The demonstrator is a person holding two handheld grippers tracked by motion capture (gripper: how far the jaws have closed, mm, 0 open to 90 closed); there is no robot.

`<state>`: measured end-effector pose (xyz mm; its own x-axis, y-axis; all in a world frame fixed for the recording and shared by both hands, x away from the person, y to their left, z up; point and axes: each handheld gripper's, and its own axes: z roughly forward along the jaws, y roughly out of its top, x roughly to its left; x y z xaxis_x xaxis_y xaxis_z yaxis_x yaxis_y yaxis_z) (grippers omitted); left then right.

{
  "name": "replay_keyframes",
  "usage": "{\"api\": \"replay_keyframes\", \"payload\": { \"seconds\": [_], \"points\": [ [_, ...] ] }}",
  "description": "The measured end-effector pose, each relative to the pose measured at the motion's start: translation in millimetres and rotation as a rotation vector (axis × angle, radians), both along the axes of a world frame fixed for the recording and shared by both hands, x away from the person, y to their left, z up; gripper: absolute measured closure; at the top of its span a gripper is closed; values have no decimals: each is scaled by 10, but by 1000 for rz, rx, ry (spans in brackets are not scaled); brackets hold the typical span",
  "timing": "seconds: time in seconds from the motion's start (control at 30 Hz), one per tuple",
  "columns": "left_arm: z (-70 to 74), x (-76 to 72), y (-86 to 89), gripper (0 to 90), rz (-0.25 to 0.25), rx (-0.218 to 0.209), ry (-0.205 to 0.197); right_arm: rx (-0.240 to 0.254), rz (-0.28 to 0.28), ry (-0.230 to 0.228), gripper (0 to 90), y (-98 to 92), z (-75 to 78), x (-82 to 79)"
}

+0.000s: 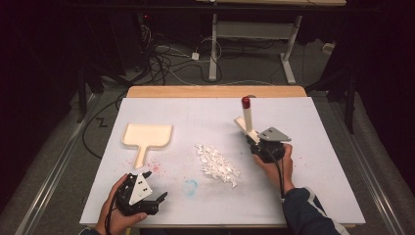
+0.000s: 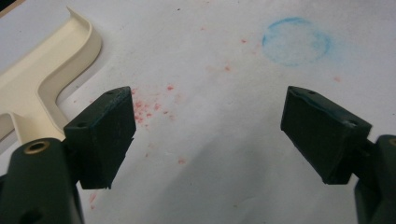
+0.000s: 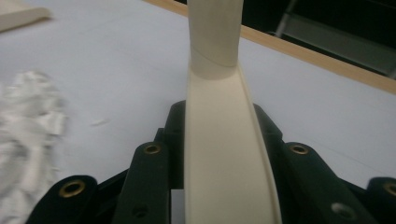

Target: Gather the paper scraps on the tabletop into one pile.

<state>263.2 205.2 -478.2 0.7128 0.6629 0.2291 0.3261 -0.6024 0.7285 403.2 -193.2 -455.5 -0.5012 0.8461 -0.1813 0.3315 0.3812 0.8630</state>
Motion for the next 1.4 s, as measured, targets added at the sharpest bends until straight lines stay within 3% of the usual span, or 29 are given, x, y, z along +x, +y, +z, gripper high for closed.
{"api": "replay_keyframes", "payload": {
  "seconds": [0.17, 0.23, 0.33, 0.43, 0.67, 0.8, 0.87, 1.0, 1.13, 1.23, 1.3, 1.4],
  "points": [
    [-5, 13, 5, 168, -2, -2, 3, 13, 155, -2, 681, 334, -29, -111],
    [-5, 11, 2, 168, -6, -1, 3, 4, 237, -9, 681, 409, -21, -173],
    [3, 0, 3, 168, -6, -4, 1, 12, 310, -6, 684, 450, 17, -250],
    [9, -5, 4, 168, -4, -11, -2, -6, 327, -26, 685, 431, 86, -313],
    [15, -11, 13, 168, -2, -12, -5, 46, 338, -71, 685, 103, 444, -514],
    [19, -15, 8, 168, -5, -9, -7, 76, 357, -46, 685, -176, 580, -699],
    [24, -20, 2, 168, -7, -9, -8, 65, 361, -33, 685, -309, 608, -818],
    [27, -22, -10, 168, -10, -7, -10, 70, 380, 18, 686, -566, 597, -1044],
    [29, -27, -20, 168, -14, 4, -12, 63, 421, 86, 686, -701, 453, -1226],
    [27, -17, -19, 168, -11, 3, -9, 24, 452, 145, 686, -668, 304, -1305],
    [24, -13, -28, 168, -14, 4, -8, 35, 474, 168, 686, -623, 227, -1305],
    [17, -10, -36, 168, -21, 4, -6, 28, 479, 158, 686, -525, 211, -1258]
  ]
}}
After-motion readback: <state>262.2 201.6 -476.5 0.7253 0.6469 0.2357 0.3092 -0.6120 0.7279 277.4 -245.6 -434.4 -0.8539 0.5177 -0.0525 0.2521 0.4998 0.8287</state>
